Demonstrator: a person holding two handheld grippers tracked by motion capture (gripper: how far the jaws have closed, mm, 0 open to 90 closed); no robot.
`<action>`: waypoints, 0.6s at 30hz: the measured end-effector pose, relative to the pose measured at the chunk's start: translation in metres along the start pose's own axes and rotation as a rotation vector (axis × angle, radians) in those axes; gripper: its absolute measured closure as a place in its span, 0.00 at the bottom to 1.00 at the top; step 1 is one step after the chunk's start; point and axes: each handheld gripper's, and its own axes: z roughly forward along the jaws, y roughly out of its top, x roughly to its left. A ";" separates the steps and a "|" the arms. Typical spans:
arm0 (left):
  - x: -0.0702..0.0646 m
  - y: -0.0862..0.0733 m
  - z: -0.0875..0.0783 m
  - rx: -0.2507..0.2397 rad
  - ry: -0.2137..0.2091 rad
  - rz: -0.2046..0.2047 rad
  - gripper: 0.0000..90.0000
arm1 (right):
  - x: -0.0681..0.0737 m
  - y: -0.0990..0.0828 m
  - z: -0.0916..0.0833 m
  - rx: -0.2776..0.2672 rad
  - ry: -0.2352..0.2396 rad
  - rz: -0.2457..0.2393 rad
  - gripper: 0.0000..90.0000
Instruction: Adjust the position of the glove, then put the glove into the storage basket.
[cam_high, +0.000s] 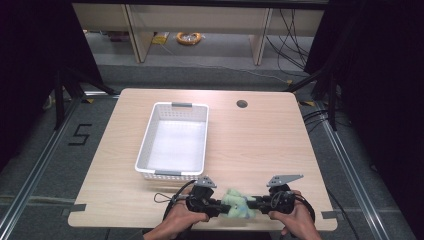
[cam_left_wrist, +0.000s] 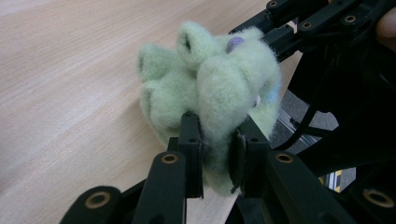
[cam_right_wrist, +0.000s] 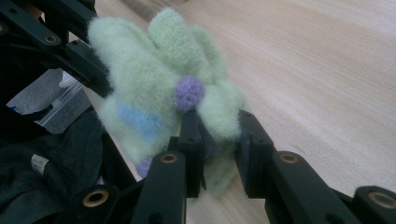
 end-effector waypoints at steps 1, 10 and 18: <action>0.000 0.000 0.000 0.001 -0.003 -0.006 0.84 | 0.000 0.000 0.000 -0.002 0.003 -0.002 0.83; 0.001 0.000 -0.005 -0.008 -0.010 0.007 0.84 | 0.005 0.003 -0.001 -0.011 0.005 0.004 0.83; -0.002 0.003 -0.013 -0.034 -0.003 0.013 0.84 | 0.008 0.011 -0.005 -0.020 -0.011 -0.024 0.83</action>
